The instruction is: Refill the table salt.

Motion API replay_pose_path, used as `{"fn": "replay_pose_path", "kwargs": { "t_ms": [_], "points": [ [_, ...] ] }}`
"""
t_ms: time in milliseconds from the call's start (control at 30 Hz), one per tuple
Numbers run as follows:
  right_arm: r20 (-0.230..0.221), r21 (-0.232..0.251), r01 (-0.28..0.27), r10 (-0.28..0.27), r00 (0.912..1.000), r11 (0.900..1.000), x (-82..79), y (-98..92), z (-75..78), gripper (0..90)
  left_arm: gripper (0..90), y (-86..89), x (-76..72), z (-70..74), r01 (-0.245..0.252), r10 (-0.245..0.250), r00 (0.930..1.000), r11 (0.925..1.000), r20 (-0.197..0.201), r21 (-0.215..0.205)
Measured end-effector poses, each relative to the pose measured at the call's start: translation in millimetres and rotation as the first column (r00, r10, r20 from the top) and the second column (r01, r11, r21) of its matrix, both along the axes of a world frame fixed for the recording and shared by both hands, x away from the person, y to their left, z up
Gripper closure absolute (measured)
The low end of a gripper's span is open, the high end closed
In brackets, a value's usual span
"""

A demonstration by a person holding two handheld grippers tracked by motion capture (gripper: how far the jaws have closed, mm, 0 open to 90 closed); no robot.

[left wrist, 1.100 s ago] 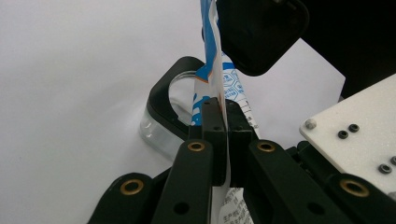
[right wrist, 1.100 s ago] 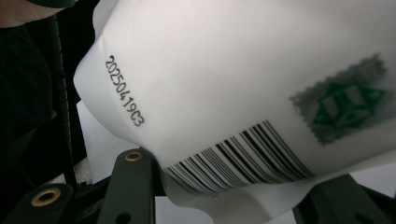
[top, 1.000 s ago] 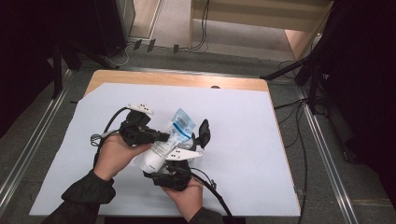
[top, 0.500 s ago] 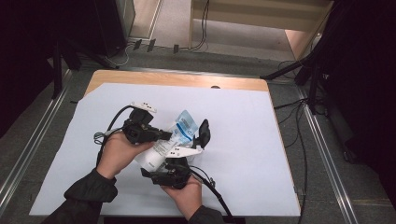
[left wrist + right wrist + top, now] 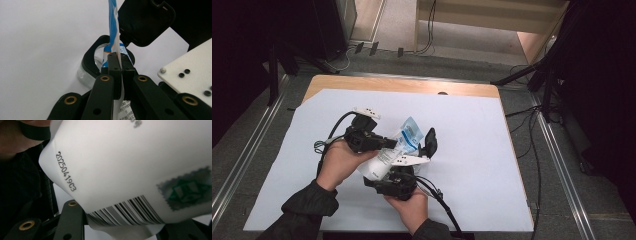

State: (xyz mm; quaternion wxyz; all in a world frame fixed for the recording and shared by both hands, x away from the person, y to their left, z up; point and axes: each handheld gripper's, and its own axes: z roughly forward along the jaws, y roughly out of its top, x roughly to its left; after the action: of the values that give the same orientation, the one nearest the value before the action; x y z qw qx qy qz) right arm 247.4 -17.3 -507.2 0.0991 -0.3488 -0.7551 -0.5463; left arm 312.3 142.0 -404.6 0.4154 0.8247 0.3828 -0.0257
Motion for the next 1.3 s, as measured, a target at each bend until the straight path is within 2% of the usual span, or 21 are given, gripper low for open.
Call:
{"fn": "replay_pose_path", "kwargs": {
  "t_ms": [233, 433, 633, 767, 933, 1000, 1300],
  "points": [
    [0.012, -0.004, -0.002, 0.002, 0.9999, 1.000, -1.1, -0.7, 0.1, 58.7, 90.0, -0.5, -1.8, 1.2, 0.006, -0.006, 1.0000, 1.0000, 0.000, 0.001],
    [0.022, -0.012, -0.003, 0.003, 0.9998, 1.000, -3.5, 0.3, 2.0, 59.2, 88.4, 2.0, -3.9, 1.7, 0.019, -0.019, 0.9998, 0.9997, -0.003, -0.015],
    [0.029, -0.001, -0.006, 0.006, 0.9995, 1.000, -5.6, 1.0, 2.8, 59.5, 90.0, 3.9, -5.4, 3.6, 0.014, -0.014, 0.9999, 0.9997, 0.001, -0.020],
    [0.027, 0.002, -0.001, 0.001, 0.9996, 1.000, -4.8, 0.3, 3.3, 59.6, 90.0, 1.2, -4.1, 4.6, 0.004, -0.004, 1.0000, 1.0000, 0.004, -0.007],
    [0.037, 0.005, 0.019, -0.019, 0.9991, 1.000, -5.5, 0.8, 3.6, 60.0, 90.0, 0.4, -3.4, 5.0, -0.009, 0.009, 0.9999, 0.9996, 0.005, -0.025],
    [0.044, 0.005, 0.030, -0.030, 0.9986, 1.000, -5.8, 0.1, 3.0, 60.5, 90.0, -0.3, -2.8, 4.5, -0.011, 0.011, 0.9999, 0.9989, -0.005, -0.046],
    [0.028, -0.005, 0.043, -0.043, 0.9987, 0.999, -3.5, 0.7, 0.4, 59.0, 90.0, -4.3, -2.4, 2.7, -0.028, 0.028, 0.9995, 0.9988, -0.013, -0.041]
  ]
}}
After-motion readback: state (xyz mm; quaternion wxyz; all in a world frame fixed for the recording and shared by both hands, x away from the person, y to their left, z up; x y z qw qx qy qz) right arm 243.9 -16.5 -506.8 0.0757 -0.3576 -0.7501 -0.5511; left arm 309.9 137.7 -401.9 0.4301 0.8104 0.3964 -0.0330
